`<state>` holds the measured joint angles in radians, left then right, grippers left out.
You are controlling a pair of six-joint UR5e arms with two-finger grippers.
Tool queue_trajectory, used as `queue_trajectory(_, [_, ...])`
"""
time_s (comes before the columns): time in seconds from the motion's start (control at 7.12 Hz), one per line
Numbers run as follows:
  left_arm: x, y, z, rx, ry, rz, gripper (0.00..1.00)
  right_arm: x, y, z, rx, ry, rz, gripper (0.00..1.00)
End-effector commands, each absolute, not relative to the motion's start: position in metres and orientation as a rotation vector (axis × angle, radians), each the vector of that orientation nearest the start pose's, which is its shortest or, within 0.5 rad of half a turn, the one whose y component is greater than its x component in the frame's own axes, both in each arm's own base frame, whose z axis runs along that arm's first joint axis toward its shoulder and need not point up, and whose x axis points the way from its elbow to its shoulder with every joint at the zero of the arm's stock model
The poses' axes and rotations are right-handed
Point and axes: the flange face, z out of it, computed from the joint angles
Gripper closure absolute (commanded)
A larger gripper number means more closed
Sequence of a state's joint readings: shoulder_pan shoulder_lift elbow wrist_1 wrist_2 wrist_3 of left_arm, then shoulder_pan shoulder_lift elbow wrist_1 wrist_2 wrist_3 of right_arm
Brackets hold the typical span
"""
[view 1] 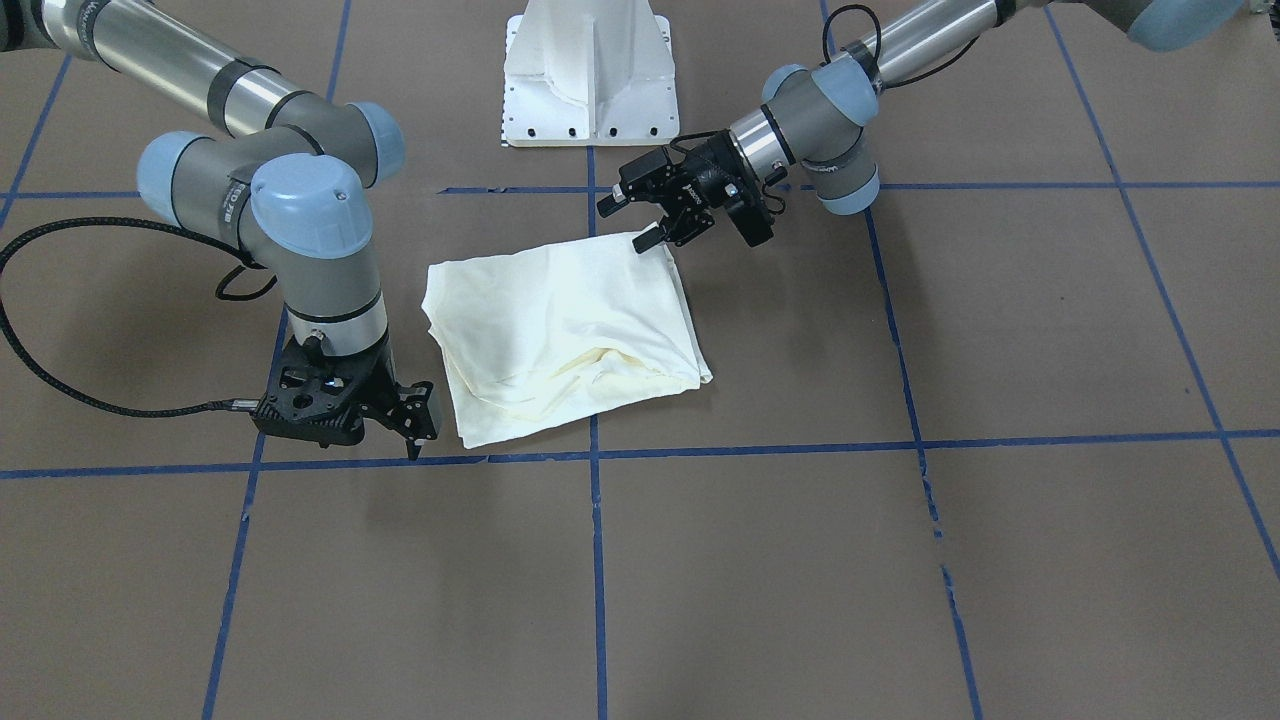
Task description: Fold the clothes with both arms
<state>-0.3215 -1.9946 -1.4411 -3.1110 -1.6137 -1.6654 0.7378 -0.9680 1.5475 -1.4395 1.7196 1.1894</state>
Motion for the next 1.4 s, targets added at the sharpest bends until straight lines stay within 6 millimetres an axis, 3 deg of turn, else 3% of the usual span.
queue_trajectory(0.0, [0.558,-0.321,0.34,0.177,1.775,-0.26,0.0,-0.445,-0.565,0.307,0.256,-0.68,0.29,0.0])
queue_trajectory(0.42, [0.56,-0.32,0.346,0.174,1.761,-0.261,0.0,-0.445,-0.564,0.306,0.257,-0.682,0.291,0.0])
queue_trajectory(0.56, [0.557,-0.32,0.34,0.174,1.775,-0.256,0.0,-0.445,-0.564,0.306,0.256,-0.683,0.291,0.0])
queue_trajectory(0.84, [0.533,-0.329,0.318,0.189,1.826,-0.238,0.0,-0.447,-0.55,0.286,0.269,-0.722,0.275,0.0])
queue_trajectory(0.98, [0.504,-0.359,0.322,0.205,1.813,-0.177,0.0,-0.457,-0.533,0.273,0.273,-0.75,0.246,0.0])
queue_trajectory(1.26, [0.422,-0.421,0.36,0.29,1.723,-0.017,0.0,-0.497,-0.478,0.243,0.261,-0.818,0.197,0.0])
